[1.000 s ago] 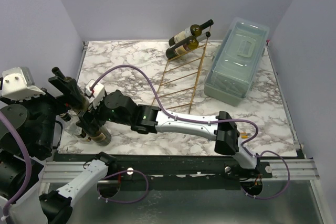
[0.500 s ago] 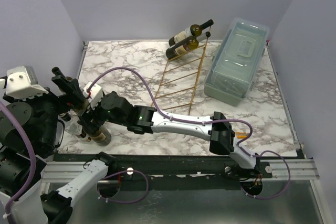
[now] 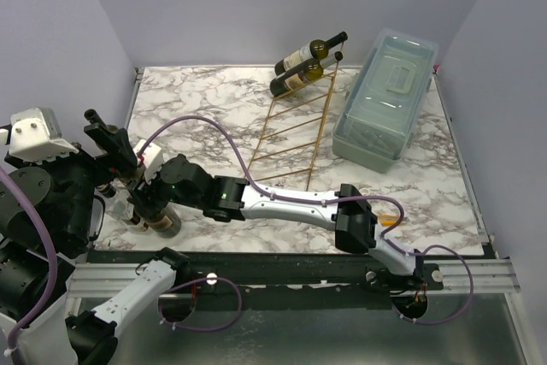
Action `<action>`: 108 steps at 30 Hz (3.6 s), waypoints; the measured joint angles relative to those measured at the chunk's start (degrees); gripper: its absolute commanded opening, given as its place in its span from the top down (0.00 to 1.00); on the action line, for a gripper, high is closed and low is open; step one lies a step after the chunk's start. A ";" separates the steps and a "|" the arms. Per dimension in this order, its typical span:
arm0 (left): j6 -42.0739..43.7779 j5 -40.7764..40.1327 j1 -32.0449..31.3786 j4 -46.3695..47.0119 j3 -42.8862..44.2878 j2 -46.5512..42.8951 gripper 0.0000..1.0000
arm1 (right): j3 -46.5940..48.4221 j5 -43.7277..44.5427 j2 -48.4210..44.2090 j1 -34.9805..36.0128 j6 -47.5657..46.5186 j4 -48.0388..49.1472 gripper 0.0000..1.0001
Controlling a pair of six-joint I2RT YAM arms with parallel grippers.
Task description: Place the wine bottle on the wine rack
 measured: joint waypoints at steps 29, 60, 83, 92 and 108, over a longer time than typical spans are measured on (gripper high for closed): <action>-1.31 0.02 -0.04 0.31 -0.04 -0.11 0.03 | -16.85 9.57 -11.58 -5.55 3.98 10.73 0.99; -3.67 0.33 -0.04 1.14 -2.36 0.52 0.03 | -31.32 29.09 -21.57 -35.04 7.19 30.23 0.99; -3.65 1.46 -0.04 2.71 -2.45 2.49 0.03 | -31.80 31.67 -19.98 -42.10 7.34 32.41 0.99; -3.74 1.79 -0.04 2.89 -3.45 2.49 0.03 | -33.99 31.65 -19.96 -42.10 9.03 31.89 0.99; -4.37 2.49 -0.04 2.89 -3.48 2.49 0.03 | -35.08 31.91 -18.67 -42.10 10.91 31.61 0.99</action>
